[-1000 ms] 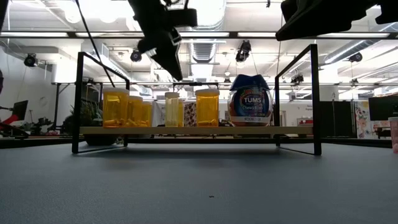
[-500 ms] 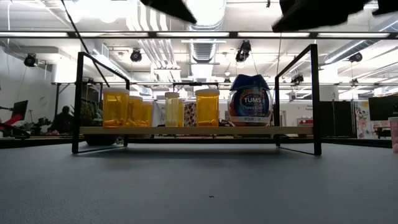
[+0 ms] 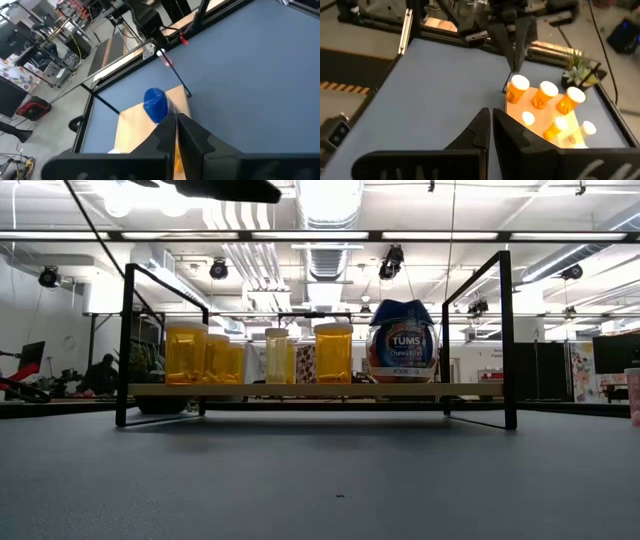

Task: Pick and place medicine bottles onto shelf by color
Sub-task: Put the pink pill bottle on to the shelf aligned with the small pill bottles

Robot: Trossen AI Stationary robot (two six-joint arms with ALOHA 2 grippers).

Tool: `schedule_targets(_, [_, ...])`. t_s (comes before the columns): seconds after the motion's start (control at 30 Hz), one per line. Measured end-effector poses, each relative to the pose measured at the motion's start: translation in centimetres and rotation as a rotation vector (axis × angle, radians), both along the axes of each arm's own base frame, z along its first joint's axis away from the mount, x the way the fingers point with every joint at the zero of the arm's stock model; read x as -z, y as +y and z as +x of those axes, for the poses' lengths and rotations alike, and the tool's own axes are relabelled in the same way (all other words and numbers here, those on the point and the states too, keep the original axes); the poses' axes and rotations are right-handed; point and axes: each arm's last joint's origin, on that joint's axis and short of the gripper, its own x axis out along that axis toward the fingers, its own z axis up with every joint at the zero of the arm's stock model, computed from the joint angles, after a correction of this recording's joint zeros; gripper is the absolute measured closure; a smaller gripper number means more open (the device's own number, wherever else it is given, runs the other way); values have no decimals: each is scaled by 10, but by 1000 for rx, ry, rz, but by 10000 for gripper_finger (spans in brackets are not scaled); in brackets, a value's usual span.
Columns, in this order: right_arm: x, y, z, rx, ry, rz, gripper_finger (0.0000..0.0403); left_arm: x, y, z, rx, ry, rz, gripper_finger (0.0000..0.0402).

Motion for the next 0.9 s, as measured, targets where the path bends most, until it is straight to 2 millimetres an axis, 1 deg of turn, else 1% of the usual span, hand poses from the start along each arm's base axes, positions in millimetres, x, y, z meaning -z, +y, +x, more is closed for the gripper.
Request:
schedule_targets(0.17, [-25, -7, -3, 95, 48, 134, 390, -6, 8, -23, 25, -46, 14, 402])
schedule_targets(0.27, [-33, -12, -4, 154, 61, 216, 390, -8, 13, -37, 57, -77, -6, 402])
schedule_targets(0.33, [-38, -16, -5, 204, 88, 274, 390, -6, 15, -45, 61, -101, -15, 402])
schedule_targets(0.4, [-44, -23, -9, 278, 133, 343, 390, -5, 18, -51, 62, -132, -26, 402])
schedule_targets(0.5, [-50, -36, -19, 435, 242, 427, 390, -2, 20, -58, 62, -173, -37, 402])
schedule_targets(0.63, [-49, -54, -40, 681, 415, 482, 390, -3, 22, -63, 61, -189, -45, 402])
schedule_targets(0.8, [-35, -73, -66, 968, 680, 508, 394, -4, 22, -64, 61, -191, -47, 402])
schedule_targets(0.83, [-32, -75, -68, 1014, 718, 522, 394, -4, 22, -64, 60, -192, -47, 402])
schedule_targets(0.9, [-25, -78, -69, 1018, 751, 573, 394, -3, 22, -64, 60, -189, -47, 402])
